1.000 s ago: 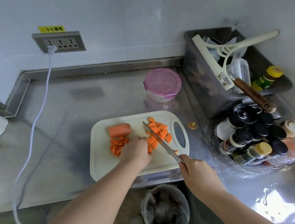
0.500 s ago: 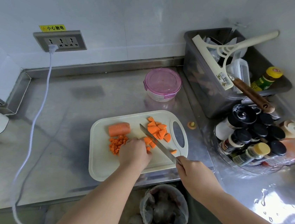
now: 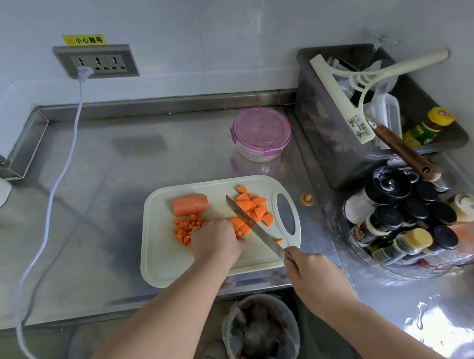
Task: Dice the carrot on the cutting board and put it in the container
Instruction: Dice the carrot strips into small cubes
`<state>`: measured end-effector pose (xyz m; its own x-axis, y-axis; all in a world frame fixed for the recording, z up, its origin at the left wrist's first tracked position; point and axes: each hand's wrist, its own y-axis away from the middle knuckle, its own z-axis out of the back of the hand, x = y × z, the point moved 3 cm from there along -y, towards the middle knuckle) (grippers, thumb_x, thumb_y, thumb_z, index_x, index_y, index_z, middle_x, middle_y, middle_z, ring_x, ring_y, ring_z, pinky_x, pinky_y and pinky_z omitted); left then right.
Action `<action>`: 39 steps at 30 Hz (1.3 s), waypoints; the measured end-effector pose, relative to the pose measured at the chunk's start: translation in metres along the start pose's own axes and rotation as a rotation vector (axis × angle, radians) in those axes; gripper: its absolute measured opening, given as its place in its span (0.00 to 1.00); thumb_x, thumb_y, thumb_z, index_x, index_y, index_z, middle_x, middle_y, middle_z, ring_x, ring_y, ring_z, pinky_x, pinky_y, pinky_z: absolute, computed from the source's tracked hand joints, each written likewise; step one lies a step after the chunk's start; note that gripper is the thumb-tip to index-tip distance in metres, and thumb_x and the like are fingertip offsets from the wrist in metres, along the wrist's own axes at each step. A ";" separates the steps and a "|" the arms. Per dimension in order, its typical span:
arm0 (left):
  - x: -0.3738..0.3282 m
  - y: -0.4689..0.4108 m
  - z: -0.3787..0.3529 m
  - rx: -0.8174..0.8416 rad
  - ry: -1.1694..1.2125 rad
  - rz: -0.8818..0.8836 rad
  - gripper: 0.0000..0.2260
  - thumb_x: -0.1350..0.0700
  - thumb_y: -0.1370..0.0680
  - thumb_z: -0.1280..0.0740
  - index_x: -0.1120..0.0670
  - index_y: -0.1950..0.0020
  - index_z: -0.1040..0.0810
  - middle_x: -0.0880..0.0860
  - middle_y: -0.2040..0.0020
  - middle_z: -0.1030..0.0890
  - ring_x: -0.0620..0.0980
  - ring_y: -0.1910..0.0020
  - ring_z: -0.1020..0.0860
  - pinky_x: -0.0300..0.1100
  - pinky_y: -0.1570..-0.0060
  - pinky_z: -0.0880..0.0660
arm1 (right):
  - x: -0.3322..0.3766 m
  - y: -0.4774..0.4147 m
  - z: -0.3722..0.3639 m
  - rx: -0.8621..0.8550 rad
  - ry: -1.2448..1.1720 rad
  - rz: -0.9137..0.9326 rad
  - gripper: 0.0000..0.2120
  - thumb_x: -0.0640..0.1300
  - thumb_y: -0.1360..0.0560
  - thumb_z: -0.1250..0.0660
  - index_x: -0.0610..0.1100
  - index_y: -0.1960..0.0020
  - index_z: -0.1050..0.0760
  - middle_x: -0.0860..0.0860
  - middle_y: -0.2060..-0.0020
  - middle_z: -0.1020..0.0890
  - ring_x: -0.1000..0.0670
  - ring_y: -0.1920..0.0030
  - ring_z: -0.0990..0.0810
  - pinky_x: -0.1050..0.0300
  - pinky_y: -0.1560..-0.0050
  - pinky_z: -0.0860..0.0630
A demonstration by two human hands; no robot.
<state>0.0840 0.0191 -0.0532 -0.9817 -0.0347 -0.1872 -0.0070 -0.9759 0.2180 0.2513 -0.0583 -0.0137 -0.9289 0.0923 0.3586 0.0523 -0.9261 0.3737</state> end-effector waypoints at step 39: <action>0.032 0.010 -0.007 -0.094 0.207 0.068 0.09 0.44 0.26 0.33 0.48 0.55 0.18 0.44 0.55 0.18 0.48 0.52 0.21 0.45 0.50 0.27 | 0.011 0.000 -0.014 0.085 0.089 0.063 0.13 0.47 0.17 0.50 0.48 0.39 0.29 0.49 0.60 0.22 0.44 0.59 0.23 0.55 0.64 0.32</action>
<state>0.0542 0.0073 -0.0634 -0.9194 -0.1353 -0.3694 0.0854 -0.9853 0.1483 0.2362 -0.0624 -0.0216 -0.9516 -0.0014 0.3073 0.1387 -0.8942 0.4255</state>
